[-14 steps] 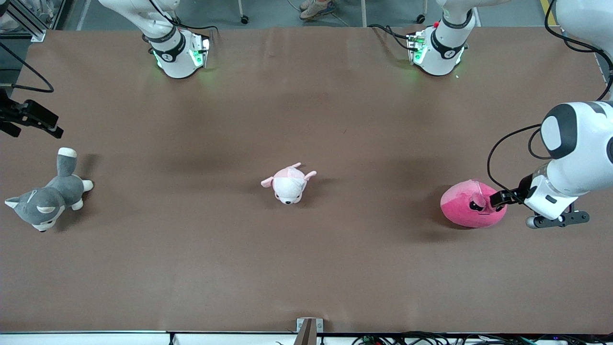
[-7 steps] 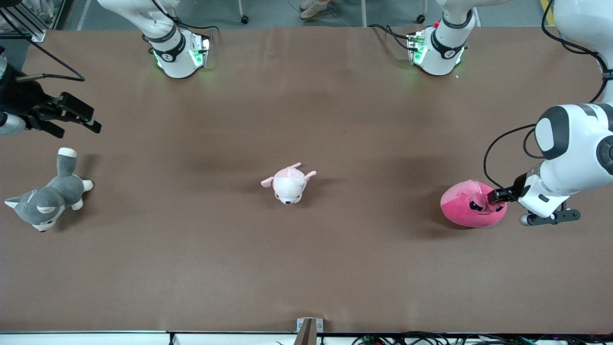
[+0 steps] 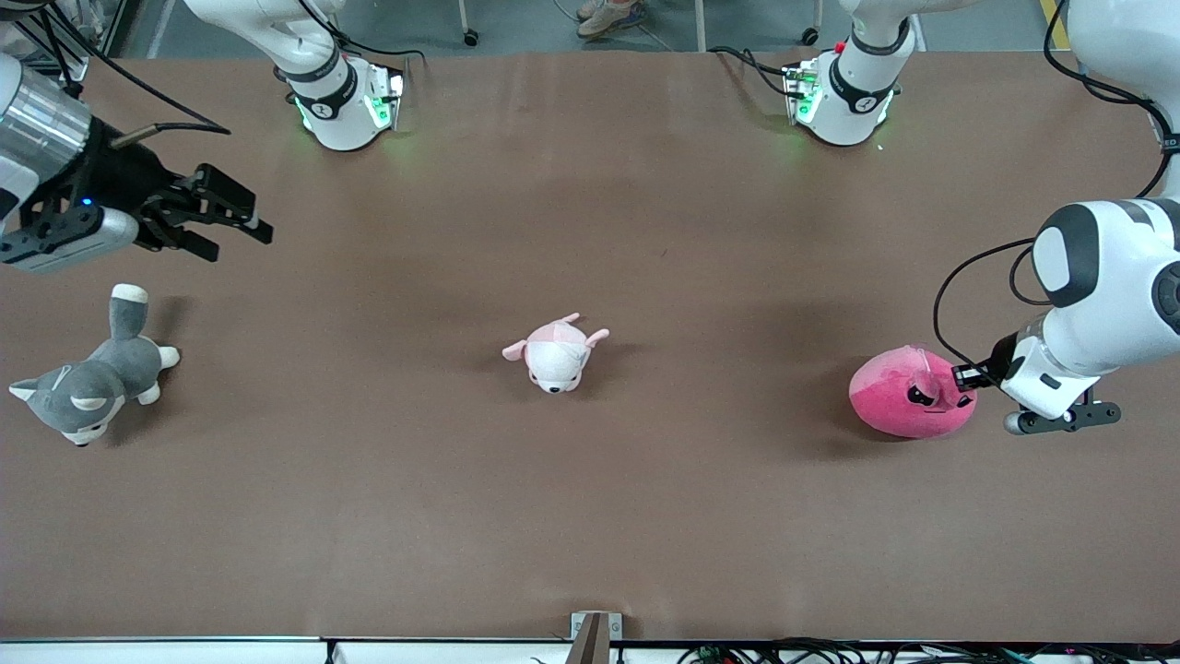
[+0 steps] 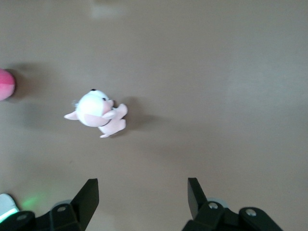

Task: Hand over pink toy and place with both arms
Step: 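Grasp the pink plush with the left gripper while the right gripper approaches, then lift the pink plush with the left gripper toward the right gripper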

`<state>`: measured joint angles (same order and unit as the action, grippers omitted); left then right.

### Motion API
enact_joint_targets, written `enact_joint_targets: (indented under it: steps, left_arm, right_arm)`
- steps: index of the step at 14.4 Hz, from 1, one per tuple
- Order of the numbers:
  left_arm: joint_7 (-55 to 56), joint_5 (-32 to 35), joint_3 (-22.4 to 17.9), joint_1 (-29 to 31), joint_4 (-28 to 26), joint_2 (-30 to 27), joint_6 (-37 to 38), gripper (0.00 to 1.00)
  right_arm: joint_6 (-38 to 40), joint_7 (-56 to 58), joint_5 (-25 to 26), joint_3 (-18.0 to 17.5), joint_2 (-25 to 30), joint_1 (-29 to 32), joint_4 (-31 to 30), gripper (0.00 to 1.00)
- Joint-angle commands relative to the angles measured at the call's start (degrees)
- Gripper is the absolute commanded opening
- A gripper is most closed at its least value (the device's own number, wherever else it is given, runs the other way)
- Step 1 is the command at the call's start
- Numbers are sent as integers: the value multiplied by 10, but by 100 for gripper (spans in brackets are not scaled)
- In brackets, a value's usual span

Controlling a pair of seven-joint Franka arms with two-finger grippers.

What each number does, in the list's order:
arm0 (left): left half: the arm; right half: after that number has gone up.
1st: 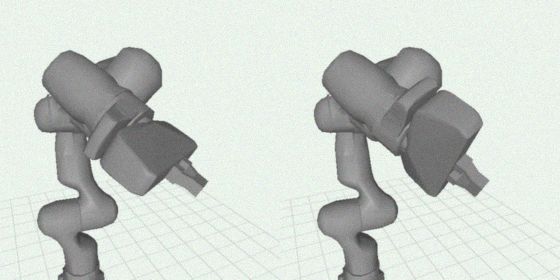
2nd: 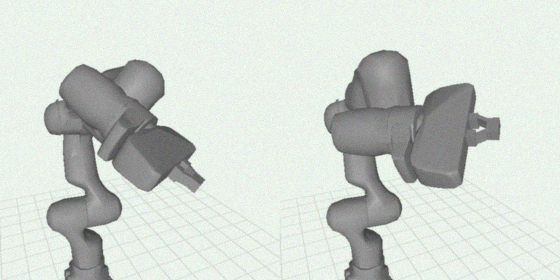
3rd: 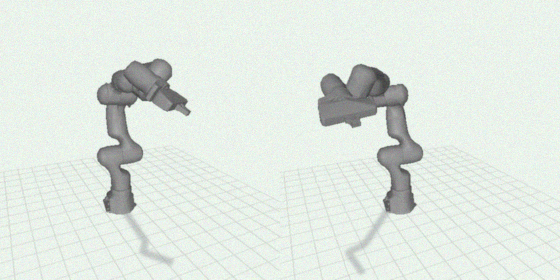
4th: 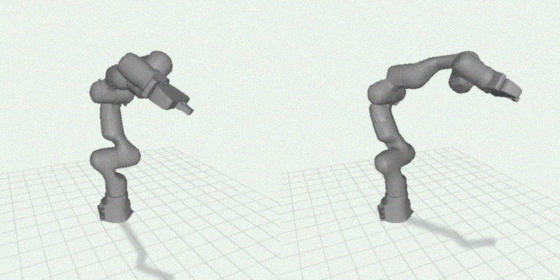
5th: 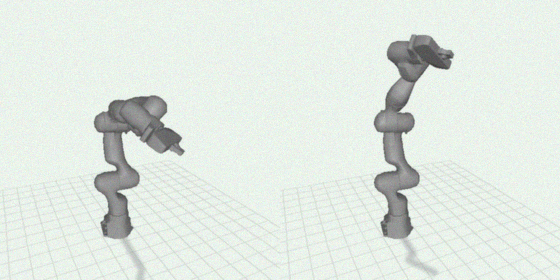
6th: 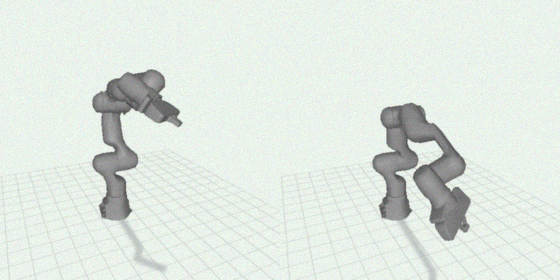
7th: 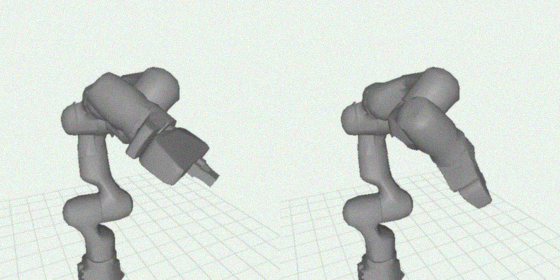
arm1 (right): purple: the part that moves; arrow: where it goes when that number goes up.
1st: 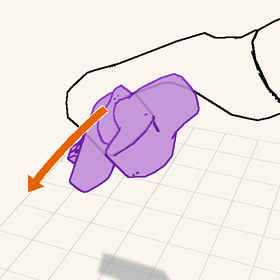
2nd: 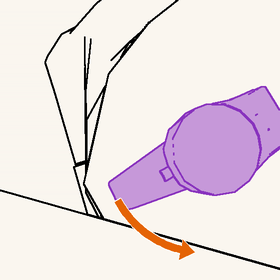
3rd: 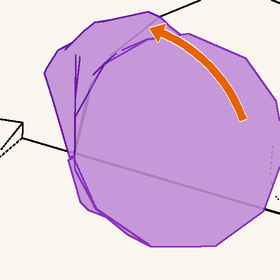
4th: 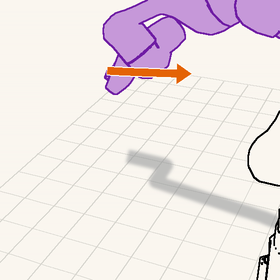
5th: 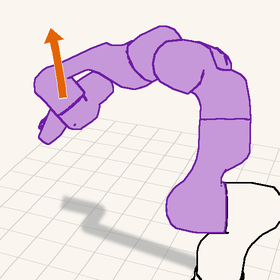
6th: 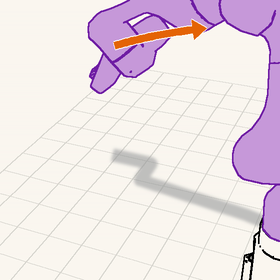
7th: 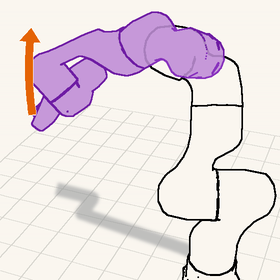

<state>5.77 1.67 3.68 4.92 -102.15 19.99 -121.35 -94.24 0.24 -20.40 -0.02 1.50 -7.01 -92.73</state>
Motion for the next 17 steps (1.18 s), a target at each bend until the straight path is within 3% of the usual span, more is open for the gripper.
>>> enact_joint_targets:
  steps: [1,4,7,9,15,17]
  left_arm:
    - [-8,1,4,3,-2,-28,0,0]
    - [-7,-1,23,-1,42,-43,49,0]
    - [3,-24,58,-2,137,-43,164,0]
    - [8,-31,81,-4,170,-44,208,0]
    - [85,-26,207,-12,234,-44,266,0]
    - [161,-25,243,-29,246,-44,275,0]
  right_arm:
    - [-12,-6,-20,5,-9,-34,0,83]
    - [-13,-19,-82,5,-22,-56,0,83]
    - [-13,-22,-90,5,-29,-62,0,83]
    - [-11,-22,-90,5,-29,-67,-1,83]
    - [-5,-30,-106,5,-29,-99,-3,81]
    - [-9,-59,-115,5,-29,-106,-1,81]
